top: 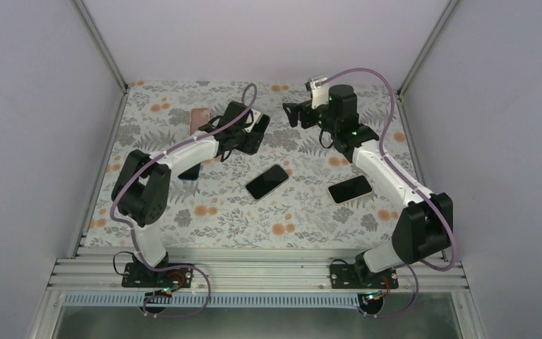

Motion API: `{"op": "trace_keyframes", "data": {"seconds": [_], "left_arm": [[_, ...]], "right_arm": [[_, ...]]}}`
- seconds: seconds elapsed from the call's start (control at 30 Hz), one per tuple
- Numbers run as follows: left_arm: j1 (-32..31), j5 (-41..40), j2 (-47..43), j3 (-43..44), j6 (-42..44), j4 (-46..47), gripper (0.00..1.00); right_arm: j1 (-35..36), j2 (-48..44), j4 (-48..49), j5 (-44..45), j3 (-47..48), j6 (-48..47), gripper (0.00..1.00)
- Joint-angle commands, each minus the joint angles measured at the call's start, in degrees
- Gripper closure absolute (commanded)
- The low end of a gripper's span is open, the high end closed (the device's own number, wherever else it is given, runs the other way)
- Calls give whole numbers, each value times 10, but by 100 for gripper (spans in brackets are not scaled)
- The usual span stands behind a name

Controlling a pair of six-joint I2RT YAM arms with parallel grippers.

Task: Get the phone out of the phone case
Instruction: Pick up the phone at the center of the board.

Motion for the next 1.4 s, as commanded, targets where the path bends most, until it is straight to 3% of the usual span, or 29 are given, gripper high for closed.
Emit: {"op": "trace_keyframes", "data": {"seconds": [0.0, 0.1, 0.43, 0.87, 1.13, 1.37], "left_arm": [[1, 23, -63, -8, -20, 56, 43], [0, 40, -90, -12, -25, 64, 43], [-2, 56, -146, -18, -29, 73, 43], [-13, 83, -158, -3, -36, 62, 43], [-29, 77, -159, 8, -28, 55, 43], [-39, 67, -158, 12, -20, 56, 43]], "right_arm": [[-5, 25, 14, -59, 23, 88, 1], [-7, 38, 14, -97, 21, 132, 0], [-7, 74, 39, -210, 20, 240, 12], [-7, 126, 77, -277, 24, 315, 24], [-7, 138, 97, -300, 20, 342, 51], [-7, 143, 122, -330, 11, 368, 69]]}}
